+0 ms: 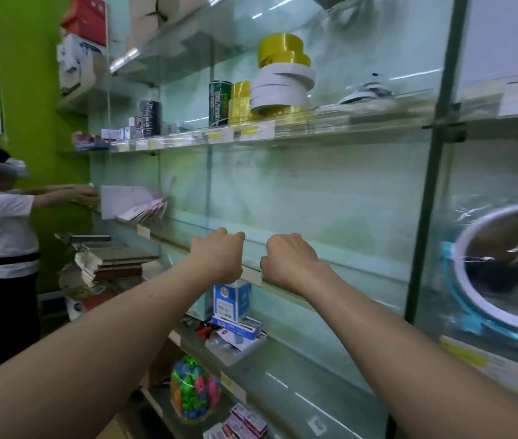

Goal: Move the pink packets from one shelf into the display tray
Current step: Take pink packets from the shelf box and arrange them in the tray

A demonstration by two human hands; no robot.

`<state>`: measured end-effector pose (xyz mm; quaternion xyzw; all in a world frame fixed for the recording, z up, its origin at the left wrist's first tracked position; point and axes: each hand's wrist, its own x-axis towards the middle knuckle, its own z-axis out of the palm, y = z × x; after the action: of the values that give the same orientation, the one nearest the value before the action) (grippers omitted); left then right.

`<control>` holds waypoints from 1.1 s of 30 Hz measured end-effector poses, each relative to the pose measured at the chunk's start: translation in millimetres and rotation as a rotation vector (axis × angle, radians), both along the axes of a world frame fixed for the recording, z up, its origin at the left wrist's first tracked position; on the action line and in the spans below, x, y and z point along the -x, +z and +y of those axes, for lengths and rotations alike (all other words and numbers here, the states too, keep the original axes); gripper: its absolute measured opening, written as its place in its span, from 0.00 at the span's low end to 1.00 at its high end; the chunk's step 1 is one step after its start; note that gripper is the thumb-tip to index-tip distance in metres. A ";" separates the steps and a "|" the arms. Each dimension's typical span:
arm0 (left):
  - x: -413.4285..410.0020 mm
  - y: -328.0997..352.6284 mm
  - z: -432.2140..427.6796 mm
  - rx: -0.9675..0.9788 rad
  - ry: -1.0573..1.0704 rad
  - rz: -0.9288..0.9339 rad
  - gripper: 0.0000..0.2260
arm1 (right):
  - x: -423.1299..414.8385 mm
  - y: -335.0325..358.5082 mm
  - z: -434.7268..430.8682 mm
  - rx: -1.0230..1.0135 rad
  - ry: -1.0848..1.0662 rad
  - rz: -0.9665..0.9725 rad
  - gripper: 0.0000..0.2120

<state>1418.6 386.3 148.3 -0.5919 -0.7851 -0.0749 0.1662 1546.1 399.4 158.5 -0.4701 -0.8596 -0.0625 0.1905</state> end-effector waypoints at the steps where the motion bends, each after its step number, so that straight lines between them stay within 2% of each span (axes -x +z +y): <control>1: 9.2 0.8 9.4 0.008 0.008 0.001 0.23 | 10.6 -1.0 9.4 -0.001 0.006 0.003 0.07; 4: 32.8 5.0 38.1 0.020 0.014 0.013 0.25 | 37.6 -3.5 38.5 0.014 0.003 -0.003 0.09; 7: 53.4 6.9 63.3 0.026 0.011 0.009 0.25 | 57.5 -1.1 65.5 0.042 -0.017 0.003 0.04; 10: 73.3 6.4 83.8 0.031 0.008 0.007 0.26 | 74.8 1.0 89.5 0.061 -0.028 0.016 0.14; 12: 85.3 5.6 94.2 0.035 0.007 0.002 0.26 | 86.4 0.7 101.3 0.082 -0.027 0.020 0.16; 22: 146.5 4.3 132.7 0.026 0.005 -0.033 0.25 | 152.8 -0.2 136.4 0.092 -0.004 -0.009 0.16; 33: 260.5 12.0 161.8 -0.005 -0.090 -0.023 0.26 | 261.1 9.7 155.7 0.055 -0.124 -0.027 0.17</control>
<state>1158.2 548.2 160.3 -0.6253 -0.7594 -0.0911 0.1550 1284.9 555.0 168.2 -0.5268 -0.8326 -0.0571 0.1615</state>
